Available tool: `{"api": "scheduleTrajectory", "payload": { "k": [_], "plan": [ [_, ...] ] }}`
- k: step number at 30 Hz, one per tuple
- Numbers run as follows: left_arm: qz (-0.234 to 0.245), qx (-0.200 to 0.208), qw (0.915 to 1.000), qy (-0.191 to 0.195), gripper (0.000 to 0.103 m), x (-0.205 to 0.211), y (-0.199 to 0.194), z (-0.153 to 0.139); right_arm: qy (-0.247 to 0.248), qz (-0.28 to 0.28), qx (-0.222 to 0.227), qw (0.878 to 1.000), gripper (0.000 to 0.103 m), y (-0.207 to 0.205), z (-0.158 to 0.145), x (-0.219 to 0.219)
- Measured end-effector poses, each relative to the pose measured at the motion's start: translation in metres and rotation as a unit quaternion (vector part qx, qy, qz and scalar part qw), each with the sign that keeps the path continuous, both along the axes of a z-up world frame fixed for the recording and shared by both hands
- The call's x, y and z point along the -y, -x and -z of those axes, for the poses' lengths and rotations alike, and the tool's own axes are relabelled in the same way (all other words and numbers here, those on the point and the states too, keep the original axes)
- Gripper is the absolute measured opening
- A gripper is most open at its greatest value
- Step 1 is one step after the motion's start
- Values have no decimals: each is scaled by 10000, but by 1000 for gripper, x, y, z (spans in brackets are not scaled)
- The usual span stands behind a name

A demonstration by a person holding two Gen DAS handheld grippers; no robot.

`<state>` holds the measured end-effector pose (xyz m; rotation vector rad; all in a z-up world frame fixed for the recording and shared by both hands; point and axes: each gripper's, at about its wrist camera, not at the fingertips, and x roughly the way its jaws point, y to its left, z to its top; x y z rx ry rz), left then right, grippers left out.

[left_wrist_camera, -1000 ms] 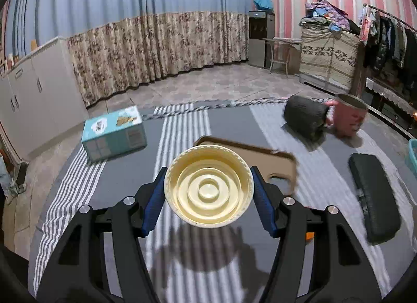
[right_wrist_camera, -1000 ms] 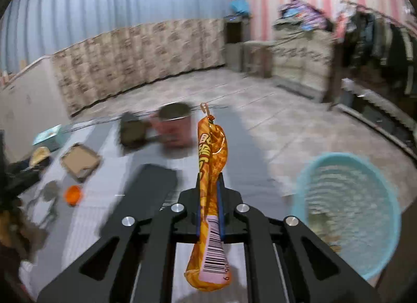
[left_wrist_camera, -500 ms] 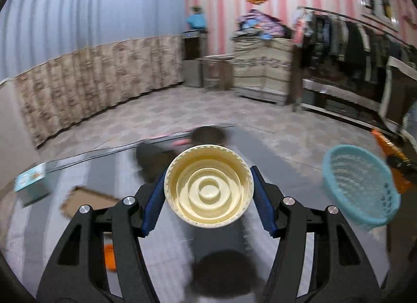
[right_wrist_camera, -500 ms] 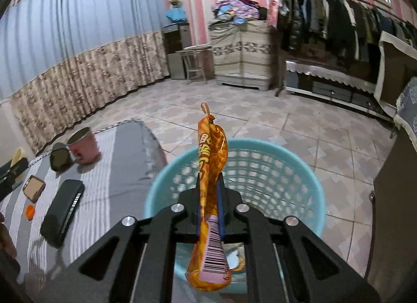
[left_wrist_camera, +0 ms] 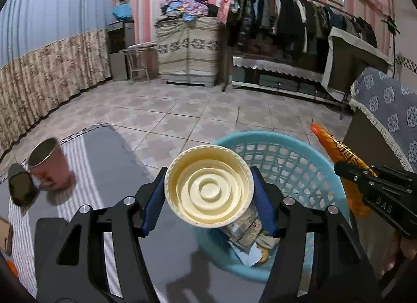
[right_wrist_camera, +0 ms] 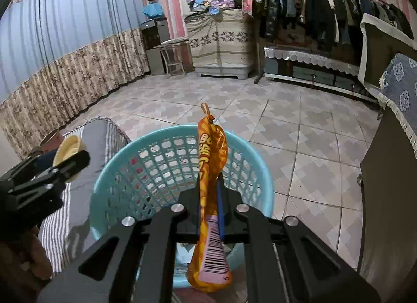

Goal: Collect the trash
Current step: 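Carry dish and snack bag over the basket and open both grippers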

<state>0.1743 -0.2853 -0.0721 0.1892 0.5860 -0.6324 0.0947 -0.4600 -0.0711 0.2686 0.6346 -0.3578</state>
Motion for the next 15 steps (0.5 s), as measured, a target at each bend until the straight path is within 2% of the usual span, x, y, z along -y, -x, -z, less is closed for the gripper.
{"api": "scheduleTrajectory", "payload": {
  "k": [5,8,10,12,15],
  "plan": [
    [160,-93,9998,9,61,18,-7,0,-103,81,-2,9999,9,0,4,12],
    [72,-1,10000,19,83,17,-7,-6,-119,88,-9,9999,9,0,5,16],
    [-79,91,9999,74,89,16,-9,-14,-112,65,-24,9999,9,-1,6,16],
    [-193,118,9997,78,91,9,-9,-18,-107,32,-43,9999,9,-3,8,15],
    [-530,308,9981,-83,96,-10,-6,-24,-114,-50,-57,9999,9,-9,11,7]
  ]
}}
